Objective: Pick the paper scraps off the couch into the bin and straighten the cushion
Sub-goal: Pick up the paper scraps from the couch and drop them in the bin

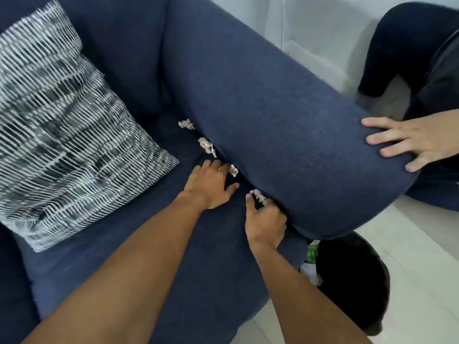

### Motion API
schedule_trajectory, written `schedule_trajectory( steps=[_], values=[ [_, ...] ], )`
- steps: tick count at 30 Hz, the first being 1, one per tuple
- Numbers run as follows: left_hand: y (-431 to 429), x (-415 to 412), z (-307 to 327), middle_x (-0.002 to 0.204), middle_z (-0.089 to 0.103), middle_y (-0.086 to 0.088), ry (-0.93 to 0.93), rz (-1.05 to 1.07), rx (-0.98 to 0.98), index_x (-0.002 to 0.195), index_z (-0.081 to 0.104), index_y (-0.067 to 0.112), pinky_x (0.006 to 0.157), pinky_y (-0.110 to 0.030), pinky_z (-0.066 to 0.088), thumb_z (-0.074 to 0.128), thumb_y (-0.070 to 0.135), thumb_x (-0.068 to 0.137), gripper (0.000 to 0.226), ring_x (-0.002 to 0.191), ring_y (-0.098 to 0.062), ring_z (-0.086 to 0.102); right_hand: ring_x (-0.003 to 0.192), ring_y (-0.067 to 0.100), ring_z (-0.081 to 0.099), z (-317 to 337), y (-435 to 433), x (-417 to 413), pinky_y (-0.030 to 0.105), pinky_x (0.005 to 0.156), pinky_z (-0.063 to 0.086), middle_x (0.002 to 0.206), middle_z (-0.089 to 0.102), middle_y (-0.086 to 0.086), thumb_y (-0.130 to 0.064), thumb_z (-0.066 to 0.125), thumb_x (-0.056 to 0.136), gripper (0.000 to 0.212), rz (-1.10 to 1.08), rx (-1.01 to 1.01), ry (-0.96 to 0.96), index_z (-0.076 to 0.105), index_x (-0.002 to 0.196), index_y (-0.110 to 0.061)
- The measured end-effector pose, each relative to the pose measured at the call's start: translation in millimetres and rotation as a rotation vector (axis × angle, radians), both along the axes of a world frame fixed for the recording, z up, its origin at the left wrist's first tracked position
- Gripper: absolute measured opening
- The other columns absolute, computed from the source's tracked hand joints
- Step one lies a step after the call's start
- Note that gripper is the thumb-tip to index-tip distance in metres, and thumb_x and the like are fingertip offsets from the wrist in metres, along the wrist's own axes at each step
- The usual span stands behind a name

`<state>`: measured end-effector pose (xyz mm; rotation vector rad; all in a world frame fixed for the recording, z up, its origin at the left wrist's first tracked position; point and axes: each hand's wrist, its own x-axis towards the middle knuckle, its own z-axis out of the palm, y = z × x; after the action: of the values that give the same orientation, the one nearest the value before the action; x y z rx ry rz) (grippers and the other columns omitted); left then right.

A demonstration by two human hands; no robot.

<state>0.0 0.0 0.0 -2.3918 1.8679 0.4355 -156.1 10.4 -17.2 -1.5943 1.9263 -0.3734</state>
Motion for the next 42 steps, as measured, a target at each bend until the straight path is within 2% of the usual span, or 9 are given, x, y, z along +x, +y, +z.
schedule_trajectory(
  steps=[5, 8, 13, 18, 21, 28, 34, 38, 42],
  values=[
    [-16, -11, -26, 0.128, 0.055, -0.008, 0.079, 0.081, -0.099, 0.127, 0.06, 0.015, 0.097, -0.043, 0.044, 0.05, 0.06, 0.093, 0.059, 0.116, -0.03, 0.048, 0.08, 0.031, 0.068, -11, -13, 16, 0.038, 0.068, 0.052, 0.083, 0.073, 0.01, -0.062, 0.064, 0.086, 0.052, -0.181, -0.02, -0.074, 0.072, 0.082, -0.011],
    [-21, -14, -35, 0.122, 0.058, -0.01, 0.135, 0.155, -0.171, 0.119, 0.065, 0.011, 0.095, -0.045, 0.046, 0.057, 0.049, 0.095, 0.046, 0.113, -0.032, 0.052, 0.08, 0.032, 0.068, -15, -17, 21, 0.036, 0.066, 0.049, 0.084, 0.074, 0.011, -0.055, 0.066, 0.088, 0.044, -0.237, -0.012, -0.089, 0.075, 0.083, -0.012],
    [-27, -12, -41, 0.116, 0.063, -0.012, 0.215, 0.215, -0.231, 0.114, 0.071, 0.008, 0.086, -0.044, 0.051, 0.057, 0.018, 0.097, 0.024, 0.103, -0.034, 0.059, 0.079, 0.035, 0.068, -21, -18, 21, 0.04, 0.068, 0.053, 0.084, 0.074, 0.013, -0.035, 0.065, 0.092, 0.029, -0.258, -0.022, -0.145, 0.075, 0.082, -0.01],
    [-22, -10, -34, 0.107, 0.062, -0.016, 0.292, 0.241, -0.219, 0.102, 0.069, 0.002, 0.079, -0.042, 0.053, 0.057, 0.011, 0.098, 0.016, 0.093, -0.034, 0.062, 0.077, 0.034, 0.067, -17, -17, 16, 0.045, 0.072, 0.056, 0.081, 0.073, 0.014, -0.029, 0.063, 0.093, 0.028, -0.225, -0.016, -0.195, 0.073, 0.078, -0.006],
    [-9, -7, -27, 0.104, 0.06, -0.016, 0.313, 0.247, -0.24, 0.098, 0.067, 0.0, 0.078, -0.044, 0.052, 0.055, 0.013, 0.1, 0.018, 0.091, -0.032, 0.06, 0.077, 0.035, 0.067, -10, -14, 13, 0.045, 0.072, 0.056, 0.079, 0.072, 0.016, -0.026, 0.063, 0.093, 0.03, -0.184, -0.029, -0.206, 0.071, 0.075, -0.004],
    [22, 12, 18, 0.104, 0.056, -0.01, 0.307, 0.269, -0.249, 0.101, 0.066, 0.003, 0.081, -0.044, 0.051, 0.051, 0.015, 0.102, 0.019, 0.092, -0.027, 0.057, 0.057, 0.021, 0.057, 20, -7, 5, 0.035, 0.059, 0.052, 0.063, 0.064, 0.007, -0.026, 0.063, 0.096, 0.034, 0.063, -0.07, -0.225, 0.067, 0.07, -0.005],
    [51, 27, 80, 0.102, 0.061, -0.009, 0.314, 0.308, -0.269, 0.101, 0.064, 0.006, 0.084, -0.042, 0.05, 0.052, 0.018, 0.102, 0.016, 0.092, -0.026, 0.058, 0.07, 0.02, 0.058, 75, -6, 10, 0.03, 0.062, 0.046, 0.078, 0.065, 0.006, -0.022, 0.066, 0.096, 0.018, 0.313, -0.117, -0.261, 0.073, 0.085, -0.009],
    [81, 36, 126, 0.087, 0.066, -0.008, 0.357, 0.378, -0.308, 0.096, 0.064, 0.009, 0.068, -0.032, 0.049, 0.053, 0.02, 0.102, 0.016, 0.077, -0.023, 0.062, 0.077, 0.019, 0.058, 126, -9, 14, 0.027, 0.069, 0.045, 0.082, 0.059, 0.001, -0.02, 0.068, 0.095, 0.013, 0.44, -0.164, -0.284, 0.075, 0.093, -0.01],
    [110, 47, 168, 0.067, 0.053, 0.008, 0.356, 0.439, -0.353, 0.095, 0.065, 0.011, 0.054, -0.024, 0.036, 0.057, 0.019, 0.101, 0.012, 0.059, -0.009, 0.05, 0.082, 0.017, 0.062, 170, -13, 19, 0.017, 0.073, 0.042, 0.085, 0.069, 0.004, -0.018, 0.067, 0.095, 0.014, 0.586, -0.166, -0.308, 0.077, 0.096, -0.008]
  ],
)
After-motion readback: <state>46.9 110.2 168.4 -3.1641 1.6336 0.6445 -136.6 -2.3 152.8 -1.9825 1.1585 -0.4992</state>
